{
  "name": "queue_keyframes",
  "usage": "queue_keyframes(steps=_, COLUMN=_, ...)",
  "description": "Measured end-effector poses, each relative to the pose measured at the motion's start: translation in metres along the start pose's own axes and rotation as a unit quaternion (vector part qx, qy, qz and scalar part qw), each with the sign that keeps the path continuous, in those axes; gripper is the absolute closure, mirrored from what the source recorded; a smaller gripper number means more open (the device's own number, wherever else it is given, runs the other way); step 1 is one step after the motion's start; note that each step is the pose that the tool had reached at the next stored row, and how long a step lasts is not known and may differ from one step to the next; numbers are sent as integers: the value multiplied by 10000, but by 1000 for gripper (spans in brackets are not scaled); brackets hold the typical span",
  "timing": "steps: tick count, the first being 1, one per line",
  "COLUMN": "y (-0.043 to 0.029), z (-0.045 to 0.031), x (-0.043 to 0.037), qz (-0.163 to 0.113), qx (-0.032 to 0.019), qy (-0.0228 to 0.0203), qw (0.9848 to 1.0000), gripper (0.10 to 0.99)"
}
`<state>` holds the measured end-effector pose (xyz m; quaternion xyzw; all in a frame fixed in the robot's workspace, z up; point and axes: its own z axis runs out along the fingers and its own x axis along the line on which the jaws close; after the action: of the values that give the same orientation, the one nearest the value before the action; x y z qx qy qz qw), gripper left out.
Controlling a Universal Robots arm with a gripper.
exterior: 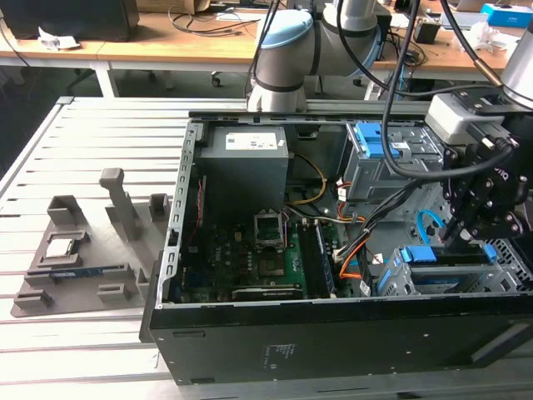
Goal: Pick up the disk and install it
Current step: 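Insert the second disk wire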
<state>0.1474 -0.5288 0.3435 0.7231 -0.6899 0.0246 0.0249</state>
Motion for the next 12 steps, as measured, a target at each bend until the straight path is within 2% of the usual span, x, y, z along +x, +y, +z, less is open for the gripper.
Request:
queue_keyframes(steps=9, y=1, z=-22, x=12, qz=-1, qx=0, qy=0, qw=10000, gripper=922)
queue_keyframes(steps=12, y=2, z=-18, x=48, qz=-2, qx=0, qy=-3, qw=10000, gripper=922)
